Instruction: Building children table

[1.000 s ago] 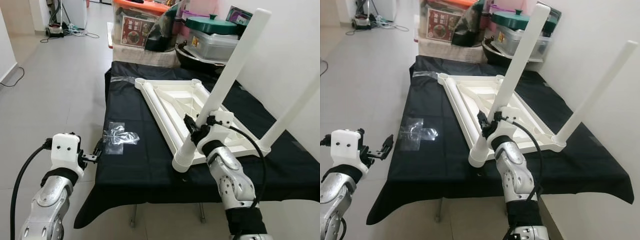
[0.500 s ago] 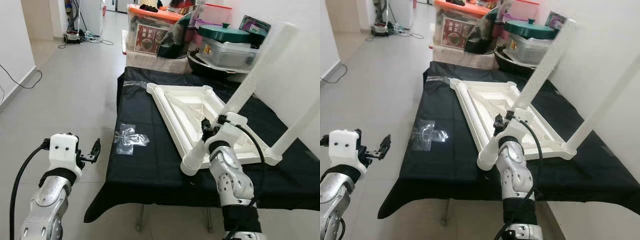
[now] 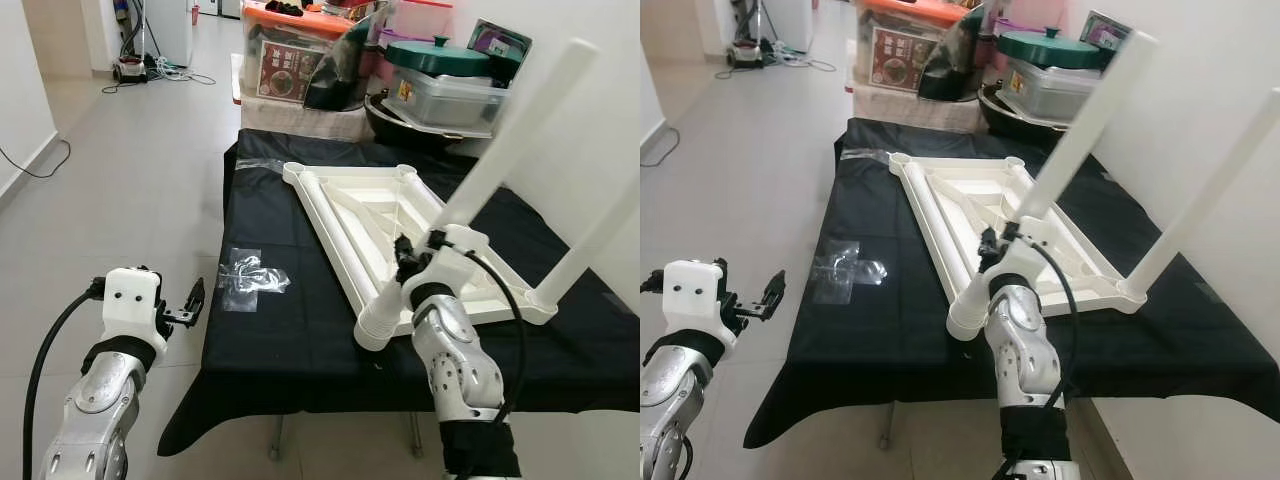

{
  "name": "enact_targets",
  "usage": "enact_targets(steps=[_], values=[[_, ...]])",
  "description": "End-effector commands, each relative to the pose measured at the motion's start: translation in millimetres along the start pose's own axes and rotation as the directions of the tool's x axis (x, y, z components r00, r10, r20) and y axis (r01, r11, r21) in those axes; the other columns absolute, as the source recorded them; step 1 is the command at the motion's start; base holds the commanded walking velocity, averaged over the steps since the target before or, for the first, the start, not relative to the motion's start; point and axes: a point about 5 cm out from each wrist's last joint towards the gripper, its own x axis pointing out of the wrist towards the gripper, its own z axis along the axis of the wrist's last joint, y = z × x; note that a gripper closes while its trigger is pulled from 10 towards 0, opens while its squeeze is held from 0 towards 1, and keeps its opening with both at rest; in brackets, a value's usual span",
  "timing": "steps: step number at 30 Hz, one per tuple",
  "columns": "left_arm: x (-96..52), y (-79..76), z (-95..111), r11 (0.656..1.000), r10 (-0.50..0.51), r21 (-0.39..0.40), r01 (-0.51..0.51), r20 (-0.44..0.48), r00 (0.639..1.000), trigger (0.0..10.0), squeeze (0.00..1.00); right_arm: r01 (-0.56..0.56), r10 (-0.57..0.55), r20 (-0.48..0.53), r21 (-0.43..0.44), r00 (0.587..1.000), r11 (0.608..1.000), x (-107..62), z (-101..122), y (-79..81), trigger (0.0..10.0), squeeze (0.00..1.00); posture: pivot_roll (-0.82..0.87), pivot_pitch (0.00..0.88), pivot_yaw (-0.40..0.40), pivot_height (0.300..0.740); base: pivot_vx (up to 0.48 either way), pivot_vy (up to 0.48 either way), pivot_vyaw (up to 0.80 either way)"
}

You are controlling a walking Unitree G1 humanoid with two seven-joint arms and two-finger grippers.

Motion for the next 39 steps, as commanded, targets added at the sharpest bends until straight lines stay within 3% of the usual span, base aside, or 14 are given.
enact_targets(steps=[1, 11, 13, 17, 19, 24, 27, 28, 30, 33, 35, 36, 37, 39], values=[[0.4, -3.5, -4, 1.0, -0.012, 0.003, 0.012, -0.013, 1.0, 10.0, 0.0, -0.014, 0.011, -0.109, -0.03, 0.994, 0.999, -4.3, -26, -3.9, 10.0, 0.0, 0.1, 0.0, -0.154, 0.74, 0.0, 0.0, 0.0], [1.7, -4.1, -3, 1.0, -0.01, -0.002, 0.01, -0.004, 1.0, 10.0, 0.0, -0.23, 0.231, 0.009, -0.046, 0.973, 0.972, -3.9, -3, 14.4, 10.0, 0.0, 0.1, 0.0, -0.16, 0.74, 0.0, 0.0, 0.0], [3.1, -5.4, 0, 0.999, -0.034, -0.014, 0.034, 0.006, 0.999, 10.0, 0.0, -0.401, 0.402, 0.073, -0.032, 0.913, 0.916, -0.5, 24, 29.4, 10.0, 0.0, 0.1, 0.0, -0.157, 0.74, 0.0, 0.0, 0.0], [3.2, -5.8, 0, 0.999, -0.046, -0.018, 0.046, 0.008, 0.999, 10.0, 0.0, -0.445, 0.446, 0.084, -0.029, 0.891, 0.895, 0.2, 31, 33.2, 10.0, 0.0, 0.1, 0.0, -0.157, 0.74, 0.0, 0.0, 0.0], [2.7, -8.9, 7, 0.992, -0.122, -0.022, 0.123, 0.041, 0.992, 10.0, 0.0, -0.546, 0.543, 0.114, 0.0, 0.832, 0.838, 4.7, 59, 41.8, 10.0, 0.0, 0.1, 0.0, -0.16, 0.74, 0.0, 0.0, 0.0], [1.2, -13.0, 15, 0.98, -0.196, -0.016, 0.198, 0.068, 0.978, 10.0, 0.0, -0.563, 0.558, 0.135, 0.002, 0.819, 0.826, 8.3, 70, 44.6, 10.0, 0.0, 0.1, 0.0, -0.163, 0.74, 0.0, 0.0, 0.0], [-6.7, -32.0, 27, 0.895, -0.446, 0.024, 0.446, 0.079, 0.891, 10.0, 0.0, -0.608, 0.6, 0.146, 0.013, 0.787, 0.794, 11.6, 75, 55.5, 10.0, 0.0, 0.11, 0.0, -0.17, 0.74, 0.0, 0.0, 0.0], [-6.7, -32.0, 27, 0.895, -0.446, 0.024, 0.446, 0.079, 0.891, 10.0, 0.0, -0.608, 0.6, 0.146, 0.013, 0.787, 0.794, 11.6, 75, 55.5, 10.0, 0.0, 0.11, 0.0, -0.17, 0.74, 0.0, 0.0, 0.0], [-11.0, -41.8, 29, 0.826, -0.564, 0.04, 0.563, 0.063, 0.823, 10.0, 0.0, -0.651, 0.643, 0.143, 0.013, 0.752, 0.759, 9.2, 74, 66.4, 10.0, 0.0, 0.11, 0.0, -0.163, 0.74, 0.0, 0.0, 0.0], [-12.2, -44.4, 30, 0.802, -0.598, 0.042, 0.596, 0.057, 0.8, 10.0, 0.0, -0.67, 0.663, 0.139, 0.011, 0.736, 0.742, 7.7, 73, 70.6, 10.0, 0.0, 0.11, 0.0, -0.163, 0.74, 0.0, 0.0, 0.0], [-13.4, -50.6, 29, 0.734, -0.679, 0.054, 0.678, 0.022, 0.734, 10.0, 0.0, -0.726, 0.72, 0.129, -0.005, 0.682, 0.688, 1.3, 72, 84.6, 10.0, 0.0, 0.11, 0.0, -0.154, 0.74, 0.0, 0.0, 0.0], [-13.4, -50.6, 29, 0.734, -0.679, 0.054, 0.678, 0.022, 0.734, 10.0, 0.0, -0.726, 0.72, 0.129, -0.005, 0.682, 0.688, 1.3, 72, 84.6, 10.0, 0.0, 0.11, 0.0, -0.154, 0.74, 0.0, 0.0, 0.0], [-12.9, -53.1, 27, 0.701, -0.712, 0.062, 0.711, -0.002, 0.702, 10.0, 0.0, -0.756, 0.751, 0.123, -0.008, 0.649, 0.655, -2.8, 72, 92.6, 10.0, 0.0, 0.1, 0.0, -0.153, 0.74, 0.0, 0.0, 0.0], [-12.6, -53.3, 26, 0.697, -0.716, 0.062, 0.715, -0.005, 0.698, 10.0, 0.0, -0.761, 0.756, 0.122, -0.008, 0.643, 0.648, -3.5, 72, 93.9, 10.0, 0.0, 0.1, 0.0, -0.153, 0.74, 0.0, 0.0, 0.0]])
